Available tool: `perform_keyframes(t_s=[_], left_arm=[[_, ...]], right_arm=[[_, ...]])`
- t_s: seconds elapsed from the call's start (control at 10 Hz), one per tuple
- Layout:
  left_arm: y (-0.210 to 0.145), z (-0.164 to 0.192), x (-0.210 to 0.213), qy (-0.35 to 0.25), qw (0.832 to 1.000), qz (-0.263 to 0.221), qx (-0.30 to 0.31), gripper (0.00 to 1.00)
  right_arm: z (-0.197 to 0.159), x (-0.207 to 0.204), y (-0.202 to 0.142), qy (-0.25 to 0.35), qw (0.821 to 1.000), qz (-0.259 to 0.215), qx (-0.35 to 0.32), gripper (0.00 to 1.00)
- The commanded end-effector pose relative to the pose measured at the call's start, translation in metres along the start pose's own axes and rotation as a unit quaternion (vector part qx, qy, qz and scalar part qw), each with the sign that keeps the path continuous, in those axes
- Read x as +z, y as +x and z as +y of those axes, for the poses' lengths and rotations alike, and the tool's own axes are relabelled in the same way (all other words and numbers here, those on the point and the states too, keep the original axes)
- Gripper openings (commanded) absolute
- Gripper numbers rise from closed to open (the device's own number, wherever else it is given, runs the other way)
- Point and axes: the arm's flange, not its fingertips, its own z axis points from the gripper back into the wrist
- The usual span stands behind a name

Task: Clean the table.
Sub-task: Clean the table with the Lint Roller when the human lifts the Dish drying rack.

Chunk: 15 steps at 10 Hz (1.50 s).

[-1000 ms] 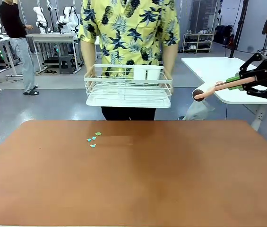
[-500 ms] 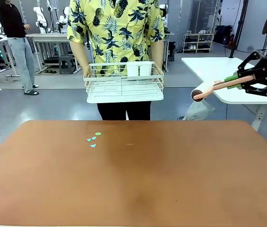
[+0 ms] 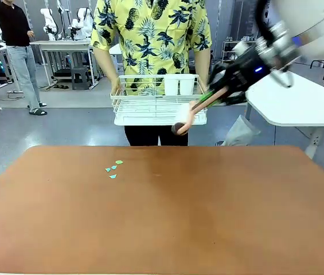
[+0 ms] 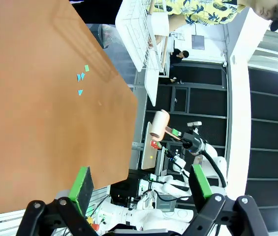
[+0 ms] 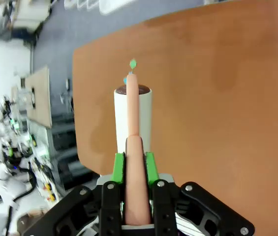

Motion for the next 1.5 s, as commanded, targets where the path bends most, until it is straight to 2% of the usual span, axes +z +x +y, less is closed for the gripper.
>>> perform_keyframes(t_s=[0.0,0.3,0.4,0.5,0.6,0.7,1.1,1.3,1.4], left_arm=[[-0.003,0.001,0.004,-0.005,1.000,0.005,-0.006,1.00],[-0.003,0.001,0.004,-0.005,1.000,0.005,-0.006,1.00],[-0.003,0.001,0.004,-0.005,1.000,0.005,-0.006,1.00],[-0.003,0.001,0.004,-0.005,1.000,0.005,-0.006,1.00],[-0.003,0.001,0.004,-0.005,1.000,0.005,-0.006,1.00],[-0.003,0.001,0.004,-0.005,1.000,0.005,-0.006,1.00],[-0.003,0.001,0.004,-0.005,1.000,0.005,-0.006,1.00],[-0.003,0.001,0.004,-0.005,1.000,0.005,-0.006,1.00],[-0.003,0.001,0.004,-0.005,1.000,0.005,-0.006,1.00]], right_arm=[[0.000,-0.049,0.012,-0.012,0.999,0.031,-0.005,0.21],[0.002,-0.123,0.004,-0.020,1.000,0.005,0.003,0.21],[-0.003,-0.137,0.002,-0.035,0.999,0.020,0.003,0.21],[-0.005,-0.141,0.002,-0.035,0.999,0.031,-0.001,0.21],[-0.003,-0.129,0.001,-0.023,0.999,0.022,-0.001,0.21],[-0.010,-0.139,-0.003,-0.030,0.999,0.030,-0.001,0.21],[-0.011,-0.140,-0.001,-0.030,0.999,0.030,-0.002,0.21],[-0.013,-0.182,0.020,-0.008,0.998,0.052,0.021,0.21],[-0.010,-0.201,0.031,-0.021,0.998,0.052,0.013,0.21]])
